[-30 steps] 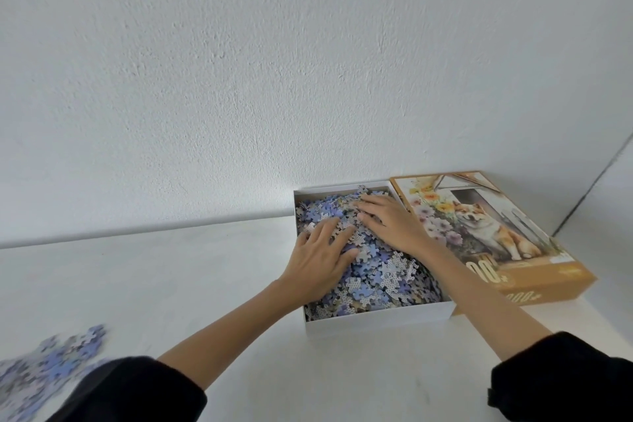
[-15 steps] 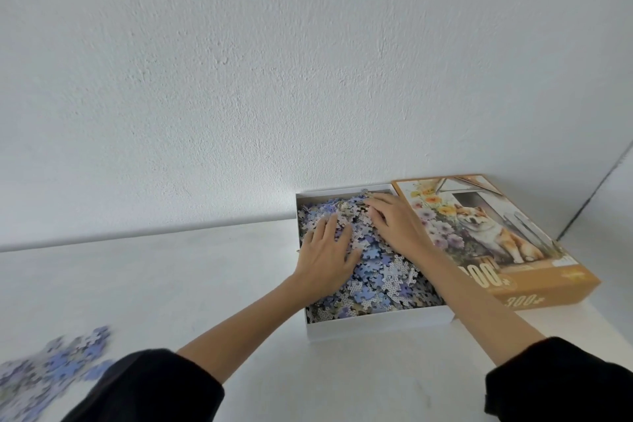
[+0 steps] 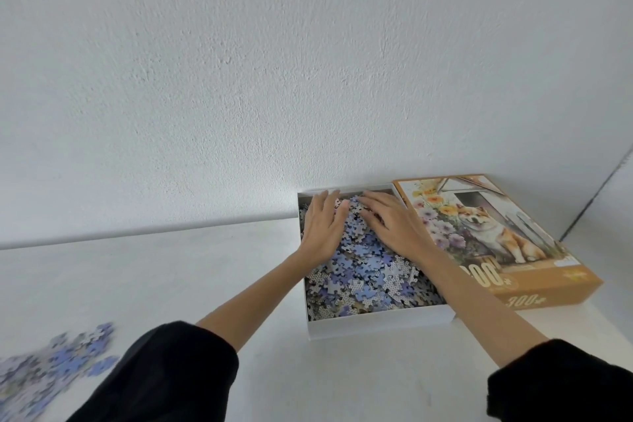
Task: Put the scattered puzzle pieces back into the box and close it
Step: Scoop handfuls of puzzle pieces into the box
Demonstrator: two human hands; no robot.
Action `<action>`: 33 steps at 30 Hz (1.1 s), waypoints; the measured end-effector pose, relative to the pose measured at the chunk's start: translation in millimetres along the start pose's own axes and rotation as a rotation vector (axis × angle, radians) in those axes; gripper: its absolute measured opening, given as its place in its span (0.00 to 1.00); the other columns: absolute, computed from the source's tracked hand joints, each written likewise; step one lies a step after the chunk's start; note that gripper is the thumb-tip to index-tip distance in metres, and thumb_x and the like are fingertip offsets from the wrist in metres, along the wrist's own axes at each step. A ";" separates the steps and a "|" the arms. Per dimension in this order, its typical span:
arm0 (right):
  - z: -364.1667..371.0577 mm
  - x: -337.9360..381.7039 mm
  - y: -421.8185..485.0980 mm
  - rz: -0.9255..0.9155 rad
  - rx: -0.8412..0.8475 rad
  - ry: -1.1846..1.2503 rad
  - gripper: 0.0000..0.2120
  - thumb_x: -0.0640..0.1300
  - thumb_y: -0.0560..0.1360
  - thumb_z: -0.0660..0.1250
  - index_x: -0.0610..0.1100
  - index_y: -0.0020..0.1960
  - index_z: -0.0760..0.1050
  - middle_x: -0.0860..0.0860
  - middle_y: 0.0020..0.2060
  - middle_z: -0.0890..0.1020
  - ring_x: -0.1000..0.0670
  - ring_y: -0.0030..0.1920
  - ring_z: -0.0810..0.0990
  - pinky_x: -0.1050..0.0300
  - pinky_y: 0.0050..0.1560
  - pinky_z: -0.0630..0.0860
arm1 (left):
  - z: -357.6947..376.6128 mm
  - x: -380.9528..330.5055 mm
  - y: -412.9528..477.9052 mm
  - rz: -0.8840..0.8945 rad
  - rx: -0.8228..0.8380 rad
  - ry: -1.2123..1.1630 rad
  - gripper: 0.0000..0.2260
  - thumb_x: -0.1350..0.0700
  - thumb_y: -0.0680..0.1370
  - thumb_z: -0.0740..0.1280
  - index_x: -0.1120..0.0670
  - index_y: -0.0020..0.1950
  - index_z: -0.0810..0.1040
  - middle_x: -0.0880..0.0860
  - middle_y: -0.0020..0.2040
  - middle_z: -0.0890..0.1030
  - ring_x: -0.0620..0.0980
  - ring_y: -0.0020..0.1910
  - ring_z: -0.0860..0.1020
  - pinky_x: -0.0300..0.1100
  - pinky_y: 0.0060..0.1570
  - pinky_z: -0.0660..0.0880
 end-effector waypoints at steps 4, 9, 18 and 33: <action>15.6 -4.6 0.1 -0.010 0.110 -0.119 0.25 0.58 0.79 0.47 0.48 0.69 0.67 0.51 0.69 0.69 0.50 0.71 0.63 0.52 0.72 0.57 | 17.9 10.8 0.3 -0.037 0.141 0.402 0.25 0.43 0.82 0.45 0.52 0.77 0.50 0.54 0.77 0.45 0.54 0.76 0.41 0.52 0.72 0.40; 0.6 -9.9 0.1 0.049 -0.112 -0.018 0.16 0.44 0.80 0.55 0.44 0.66 0.71 0.48 0.66 0.72 0.49 0.67 0.68 0.56 0.67 0.61 | 17.6 3.3 12.9 0.056 0.076 0.496 0.25 0.45 0.81 0.44 0.54 0.76 0.51 0.56 0.77 0.44 0.55 0.76 0.41 0.55 0.72 0.41; 11.9 -16.1 0.8 0.135 0.009 -0.151 0.18 0.49 0.80 0.52 0.47 0.68 0.68 0.49 0.68 0.70 0.50 0.69 0.66 0.53 0.71 0.56 | 14.5 10.4 10.9 0.061 0.165 0.752 0.23 0.47 0.82 0.45 0.54 0.76 0.51 0.53 0.77 0.49 0.54 0.76 0.49 0.56 0.71 0.50; -16.7 46.4 -3.2 0.035 -0.125 0.278 0.14 0.41 0.76 0.64 0.45 0.62 0.75 0.49 0.58 0.79 0.50 0.60 0.75 0.54 0.62 0.70 | -75.1 1.1 -25.3 0.314 -0.073 0.285 0.12 0.56 0.79 0.62 0.56 0.60 0.76 0.53 0.56 0.79 0.50 0.54 0.76 0.40 0.51 0.71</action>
Point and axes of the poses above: each hand's wrist, its own y-axis towards the middle knuckle, its own z-axis out of the palm, x = y × z, the point moved 5 cm from there along y, towards the middle knuckle
